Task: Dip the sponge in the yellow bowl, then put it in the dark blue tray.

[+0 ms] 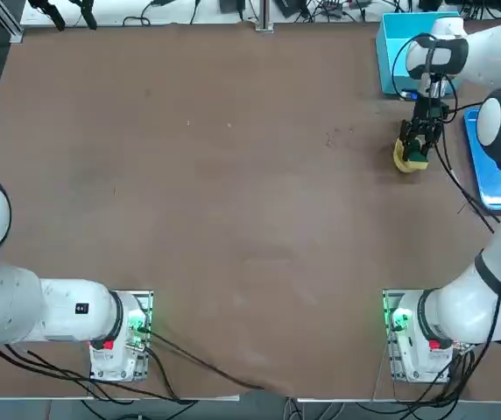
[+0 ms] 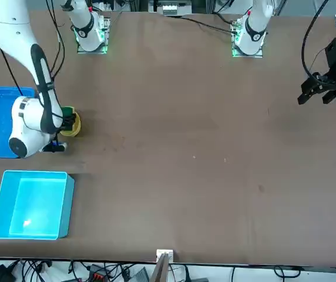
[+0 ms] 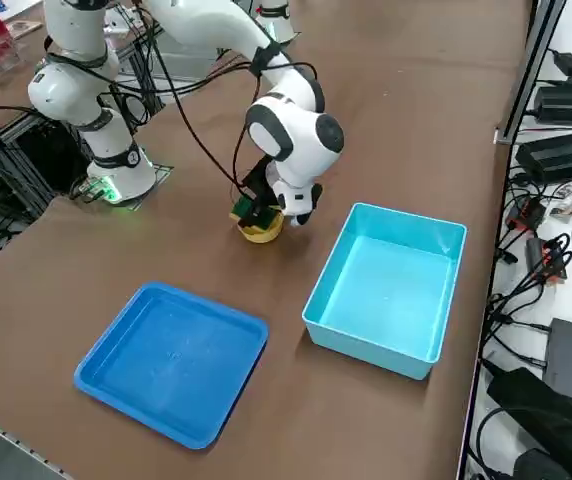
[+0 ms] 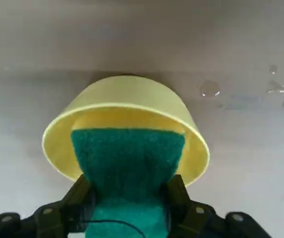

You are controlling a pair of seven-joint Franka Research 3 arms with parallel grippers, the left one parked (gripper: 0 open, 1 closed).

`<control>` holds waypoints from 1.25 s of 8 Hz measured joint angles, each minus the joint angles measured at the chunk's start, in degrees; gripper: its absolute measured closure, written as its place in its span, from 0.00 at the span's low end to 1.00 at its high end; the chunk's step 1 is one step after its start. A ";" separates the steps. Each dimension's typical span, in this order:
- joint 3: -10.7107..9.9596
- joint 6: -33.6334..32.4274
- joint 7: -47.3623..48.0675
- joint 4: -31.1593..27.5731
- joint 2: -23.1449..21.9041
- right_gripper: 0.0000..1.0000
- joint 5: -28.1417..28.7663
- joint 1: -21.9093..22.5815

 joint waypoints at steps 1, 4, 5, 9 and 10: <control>0.00 0.00 -0.33 0.79 0.79 0.28 0.00 0.00; 0.00 -0.05 -0.56 1.65 2.33 0.28 0.00 -0.04; 0.00 -0.05 -0.57 1.74 2.67 0.28 0.00 -0.04; 0.00 -0.06 -1.02 1.98 3.37 0.28 0.00 -0.04; 0.00 -0.23 -1.11 2.23 3.49 0.28 0.00 -0.04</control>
